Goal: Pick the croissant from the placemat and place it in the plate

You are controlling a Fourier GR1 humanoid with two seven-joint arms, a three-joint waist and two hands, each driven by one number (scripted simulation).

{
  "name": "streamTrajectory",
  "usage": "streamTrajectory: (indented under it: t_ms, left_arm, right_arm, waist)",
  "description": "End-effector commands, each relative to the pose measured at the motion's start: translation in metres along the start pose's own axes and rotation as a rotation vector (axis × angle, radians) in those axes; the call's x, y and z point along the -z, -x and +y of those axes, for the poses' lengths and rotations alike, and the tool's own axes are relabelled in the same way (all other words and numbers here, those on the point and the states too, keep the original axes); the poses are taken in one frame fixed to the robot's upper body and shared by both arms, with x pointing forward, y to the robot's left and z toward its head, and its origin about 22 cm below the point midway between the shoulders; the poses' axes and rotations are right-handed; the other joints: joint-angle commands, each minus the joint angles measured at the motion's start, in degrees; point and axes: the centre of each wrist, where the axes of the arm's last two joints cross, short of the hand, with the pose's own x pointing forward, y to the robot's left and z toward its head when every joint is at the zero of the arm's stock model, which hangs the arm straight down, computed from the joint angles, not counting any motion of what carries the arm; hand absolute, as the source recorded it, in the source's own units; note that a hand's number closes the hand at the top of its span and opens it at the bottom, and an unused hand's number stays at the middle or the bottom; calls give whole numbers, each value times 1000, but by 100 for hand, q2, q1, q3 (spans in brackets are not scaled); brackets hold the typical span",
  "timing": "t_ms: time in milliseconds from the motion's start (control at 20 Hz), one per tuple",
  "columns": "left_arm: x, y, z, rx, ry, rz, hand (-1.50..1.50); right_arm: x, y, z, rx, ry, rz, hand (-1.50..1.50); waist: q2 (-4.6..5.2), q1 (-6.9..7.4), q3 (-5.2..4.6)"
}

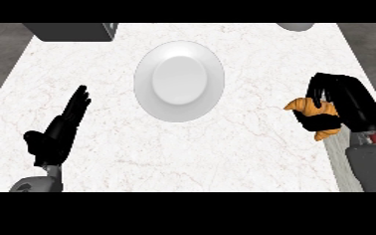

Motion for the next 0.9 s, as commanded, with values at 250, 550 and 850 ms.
streamTrajectory:
  t_ms: [250, 550, 850]
  left_arm:
    - [-9, 12, -5, -19, 7, 8, 0]
    - [1, 4, 3, 4, -17, 9, 0]
    - [-1, -15, -4, -8, -6, -3, 0]
  right_arm:
    - [14, -70, -28, 90, 155, -131, 150]
    - [46, -94, -34, 109, 132, -161, 150]
    - [80, -141, -24, 140, 45, -195, 150]
  waist:
    - [3, 14, -2]
    - [11, 27, -1]
    - [9, 60, 1]
